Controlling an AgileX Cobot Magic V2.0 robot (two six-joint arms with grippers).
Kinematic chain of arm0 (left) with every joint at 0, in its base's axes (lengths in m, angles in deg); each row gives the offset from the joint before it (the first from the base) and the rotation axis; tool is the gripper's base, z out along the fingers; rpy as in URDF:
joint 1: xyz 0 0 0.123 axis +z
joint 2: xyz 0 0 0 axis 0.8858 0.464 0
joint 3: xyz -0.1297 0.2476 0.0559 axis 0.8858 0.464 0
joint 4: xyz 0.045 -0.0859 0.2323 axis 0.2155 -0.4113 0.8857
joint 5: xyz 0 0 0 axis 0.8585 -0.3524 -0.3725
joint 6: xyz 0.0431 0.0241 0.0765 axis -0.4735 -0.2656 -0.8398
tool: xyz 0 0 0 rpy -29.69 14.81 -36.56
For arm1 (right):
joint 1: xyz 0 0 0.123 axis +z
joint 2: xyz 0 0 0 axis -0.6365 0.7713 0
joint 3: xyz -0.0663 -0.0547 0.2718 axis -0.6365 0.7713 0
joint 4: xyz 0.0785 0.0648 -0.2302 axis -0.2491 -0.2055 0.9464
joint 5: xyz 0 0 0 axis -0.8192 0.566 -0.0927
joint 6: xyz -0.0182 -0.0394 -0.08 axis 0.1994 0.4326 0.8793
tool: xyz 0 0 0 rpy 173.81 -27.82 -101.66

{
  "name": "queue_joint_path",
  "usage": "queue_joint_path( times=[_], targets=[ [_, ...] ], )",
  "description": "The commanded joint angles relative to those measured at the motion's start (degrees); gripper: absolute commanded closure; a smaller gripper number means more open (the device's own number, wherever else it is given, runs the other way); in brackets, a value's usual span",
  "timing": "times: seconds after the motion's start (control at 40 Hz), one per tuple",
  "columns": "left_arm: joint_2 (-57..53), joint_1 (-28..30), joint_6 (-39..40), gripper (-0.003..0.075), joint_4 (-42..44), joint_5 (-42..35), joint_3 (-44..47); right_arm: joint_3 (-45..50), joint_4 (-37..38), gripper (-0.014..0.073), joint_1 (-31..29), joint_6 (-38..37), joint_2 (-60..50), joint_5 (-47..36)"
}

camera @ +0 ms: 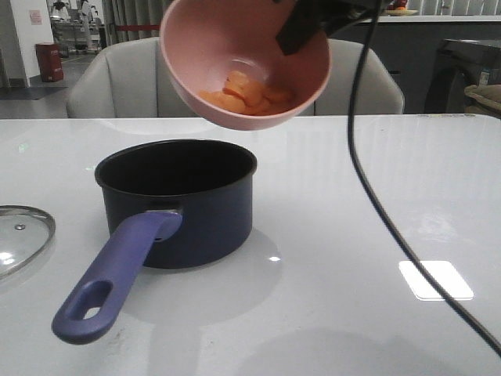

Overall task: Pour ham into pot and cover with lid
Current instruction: 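Lift the bowl over the saucepan and tilt it to pour carrots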

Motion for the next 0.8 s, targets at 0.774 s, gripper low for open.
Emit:
queue_joint_path(
  times=[0.774],
  targets=[
    [-0.91, 0.03, 0.16, 0.0092, 0.02, -3.96, -1.48, -2.20, 5.35, 0.0456, 7.13, 31.07, 11.46, -52.87]
  ],
)
